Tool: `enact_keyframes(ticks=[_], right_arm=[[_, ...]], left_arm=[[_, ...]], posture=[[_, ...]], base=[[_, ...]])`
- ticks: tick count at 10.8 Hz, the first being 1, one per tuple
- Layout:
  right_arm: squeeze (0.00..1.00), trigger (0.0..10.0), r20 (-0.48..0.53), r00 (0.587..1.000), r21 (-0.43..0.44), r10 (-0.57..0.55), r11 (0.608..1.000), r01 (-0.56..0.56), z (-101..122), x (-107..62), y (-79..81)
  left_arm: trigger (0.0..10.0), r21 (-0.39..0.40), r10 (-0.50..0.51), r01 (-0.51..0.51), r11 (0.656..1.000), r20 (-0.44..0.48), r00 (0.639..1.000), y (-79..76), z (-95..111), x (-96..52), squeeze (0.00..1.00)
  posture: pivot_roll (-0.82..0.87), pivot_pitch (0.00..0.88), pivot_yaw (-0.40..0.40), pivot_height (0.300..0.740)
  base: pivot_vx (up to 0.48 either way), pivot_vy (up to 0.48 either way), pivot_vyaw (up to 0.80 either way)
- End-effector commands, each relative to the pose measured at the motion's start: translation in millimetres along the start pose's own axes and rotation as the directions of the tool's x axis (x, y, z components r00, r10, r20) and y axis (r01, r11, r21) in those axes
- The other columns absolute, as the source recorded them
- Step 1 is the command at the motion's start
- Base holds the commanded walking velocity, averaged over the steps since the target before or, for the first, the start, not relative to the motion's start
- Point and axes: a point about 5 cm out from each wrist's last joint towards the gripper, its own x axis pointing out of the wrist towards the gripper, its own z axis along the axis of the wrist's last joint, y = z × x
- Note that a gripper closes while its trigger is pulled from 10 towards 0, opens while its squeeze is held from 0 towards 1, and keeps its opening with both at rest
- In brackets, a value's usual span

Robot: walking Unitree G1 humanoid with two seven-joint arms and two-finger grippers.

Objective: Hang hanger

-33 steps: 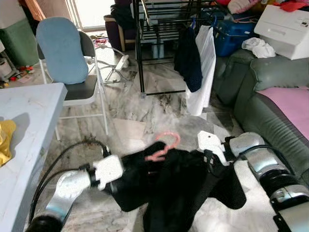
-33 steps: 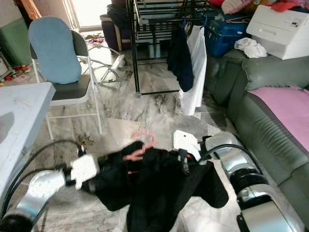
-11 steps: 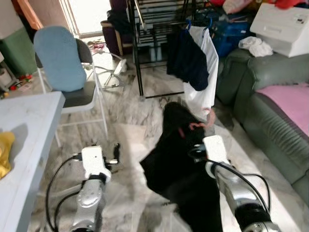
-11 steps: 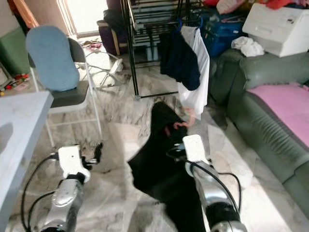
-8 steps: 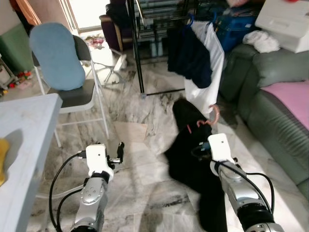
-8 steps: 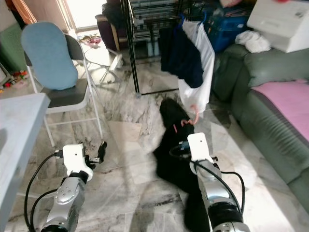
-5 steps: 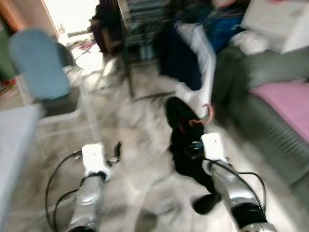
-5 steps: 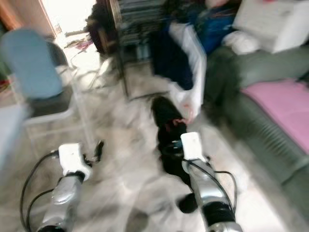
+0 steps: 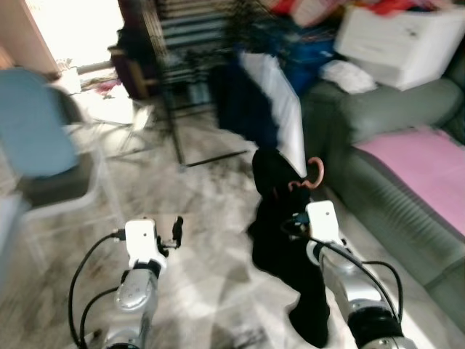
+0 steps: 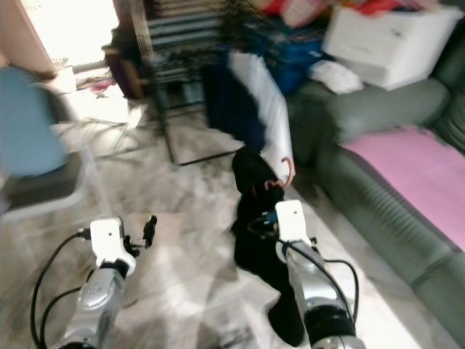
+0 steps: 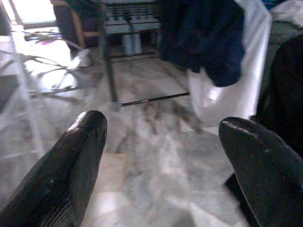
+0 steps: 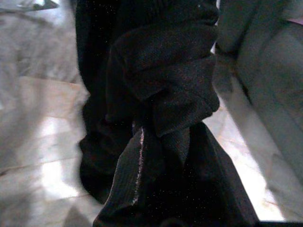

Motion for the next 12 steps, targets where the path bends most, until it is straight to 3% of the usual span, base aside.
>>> enact_keyframes(ticks=[1, 5, 8, 12], right_arm=[[0.0, 10.0, 0.06, 0.998, 0.001, -0.002, 1.0, 0.002, 15.6, 0.2, -1.4], [0.0, 10.0, 0.063, 0.998, 0.006, 0.008, 1.0, -0.009, 18.2, 1.7, 1.8], [0.0, 10.0, 0.054, 0.999, 0.005, 0.002, 1.0, -0.002, 17.8, 2.6, 0.4], [0.0, 10.0, 0.024, 0.999, -0.022, 0.032, 0.999, -0.032, 11.3, 6.3, 8.6]], left_arm=[[10.0, -0.001, -0.009, 0.009, 1.0, -0.014, 1.0, -3.1, -1.5, 0.1, 0.0], [10.0, 0.002, -0.01, 0.01, 1.0, -0.024, 1.0, -4.4, -2.3, 1.0, 0.0], [10.0, 0.007, -0.01, 0.01, 1.0, -0.026, 1.0, -6.6, -2.1, 2.1, 0.0], [10.0, 0.024, 0.109, -0.109, 0.994, -0.035, 0.993, 11.4, -4.7, -4.4, 0.0]], posture=[[-0.11, 0.0, 0.068, 0.74], [-0.11, 0.0, 0.069, 0.74], [-0.11, 0.0, 0.061, 0.74], [-0.07, 0.0, 0.02, 0.74]], base=[[0.398, 0.0, 0.48], [0.395, 0.0, 0.76], [0.366, 0.0, 0.0], [0.17, 0.0, 0.0]])
